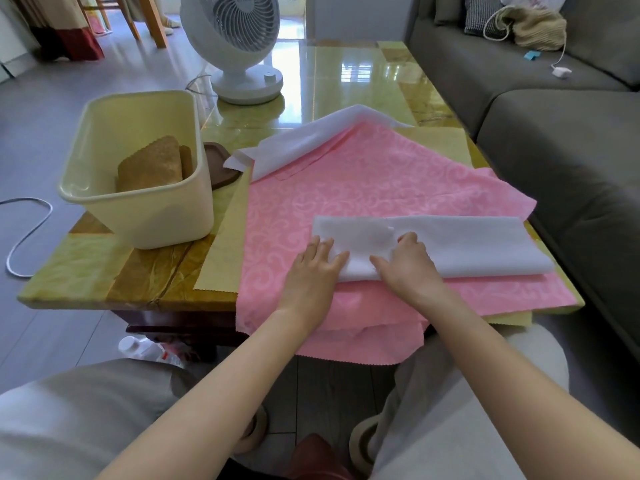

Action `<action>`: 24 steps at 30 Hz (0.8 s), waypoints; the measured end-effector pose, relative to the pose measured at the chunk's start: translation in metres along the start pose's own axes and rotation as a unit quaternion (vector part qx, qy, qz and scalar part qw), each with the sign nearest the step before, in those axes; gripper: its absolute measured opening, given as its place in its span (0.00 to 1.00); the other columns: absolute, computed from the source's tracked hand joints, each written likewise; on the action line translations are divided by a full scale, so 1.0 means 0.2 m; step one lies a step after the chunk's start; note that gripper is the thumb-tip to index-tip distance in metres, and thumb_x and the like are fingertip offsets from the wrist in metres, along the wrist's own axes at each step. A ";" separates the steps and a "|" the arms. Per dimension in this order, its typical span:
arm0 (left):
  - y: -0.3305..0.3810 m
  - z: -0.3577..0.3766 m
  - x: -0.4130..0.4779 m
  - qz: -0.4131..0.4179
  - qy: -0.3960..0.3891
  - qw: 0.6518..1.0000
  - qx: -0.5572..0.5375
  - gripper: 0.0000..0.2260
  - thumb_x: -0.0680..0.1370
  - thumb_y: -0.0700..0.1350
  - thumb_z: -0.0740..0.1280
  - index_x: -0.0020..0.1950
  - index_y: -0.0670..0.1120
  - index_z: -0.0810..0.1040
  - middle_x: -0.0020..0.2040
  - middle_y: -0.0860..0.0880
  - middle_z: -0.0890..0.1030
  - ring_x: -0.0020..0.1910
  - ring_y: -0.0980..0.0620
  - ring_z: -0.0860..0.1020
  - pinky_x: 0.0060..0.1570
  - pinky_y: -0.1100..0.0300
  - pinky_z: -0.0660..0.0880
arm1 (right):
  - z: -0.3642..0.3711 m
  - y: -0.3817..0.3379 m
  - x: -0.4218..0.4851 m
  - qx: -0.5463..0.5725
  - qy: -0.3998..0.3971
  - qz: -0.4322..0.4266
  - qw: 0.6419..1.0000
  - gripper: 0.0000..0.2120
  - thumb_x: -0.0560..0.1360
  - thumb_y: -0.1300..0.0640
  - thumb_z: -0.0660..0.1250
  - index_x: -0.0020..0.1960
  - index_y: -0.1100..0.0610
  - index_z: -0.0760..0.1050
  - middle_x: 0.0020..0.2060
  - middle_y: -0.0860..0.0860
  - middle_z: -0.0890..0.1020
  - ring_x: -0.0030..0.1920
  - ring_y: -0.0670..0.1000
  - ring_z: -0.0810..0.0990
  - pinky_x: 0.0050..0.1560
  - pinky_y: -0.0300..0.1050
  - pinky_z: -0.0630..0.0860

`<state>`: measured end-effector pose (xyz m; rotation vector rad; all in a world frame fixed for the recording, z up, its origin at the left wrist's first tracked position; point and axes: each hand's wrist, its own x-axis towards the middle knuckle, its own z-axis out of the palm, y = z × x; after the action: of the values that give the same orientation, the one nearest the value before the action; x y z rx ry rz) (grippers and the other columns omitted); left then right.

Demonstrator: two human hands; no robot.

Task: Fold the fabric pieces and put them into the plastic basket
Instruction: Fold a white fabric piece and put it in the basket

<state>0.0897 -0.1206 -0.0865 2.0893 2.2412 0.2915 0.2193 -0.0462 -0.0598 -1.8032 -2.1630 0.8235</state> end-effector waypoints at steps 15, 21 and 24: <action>-0.11 -0.08 -0.02 -0.122 0.034 0.942 -0.311 0.19 0.79 0.44 0.59 0.71 0.46 0.65 0.69 0.46 0.65 0.62 0.50 0.70 0.62 0.58 0.68 | 0.07 -0.04 0.09 0.009 0.010 -0.056 0.998 0.17 0.76 0.63 0.60 0.63 0.66 0.62 0.53 0.63 0.77 0.55 0.63 0.75 0.50 0.49 0.70; -0.08 -0.10 0.14 -0.261 0.034 0.872 -0.412 0.10 0.77 0.41 0.63 0.55 0.42 0.64 0.50 0.45 0.72 0.51 0.44 0.73 0.46 0.58 0.68 | 0.06 -0.04 0.05 0.007 0.009 -0.037 0.999 0.17 0.78 0.60 0.59 0.64 0.65 0.61 0.55 0.63 0.77 0.55 0.63 0.76 0.50 0.50 0.71; -0.06 -0.13 0.14 -0.175 0.106 0.906 -0.369 0.09 0.77 0.35 0.60 0.56 0.40 0.72 0.49 0.46 0.76 0.50 0.48 0.73 0.41 0.66 0.63 | 0.05 -0.07 0.04 0.027 0.025 -0.041 0.998 0.16 0.78 0.60 0.58 0.64 0.64 0.61 0.54 0.62 0.77 0.54 0.62 0.76 0.46 0.48 0.68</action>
<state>0.0718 -0.0959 -0.0598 1.2884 2.0685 1.1651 0.2006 -0.0423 -0.0620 -1.6798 -2.1474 0.8011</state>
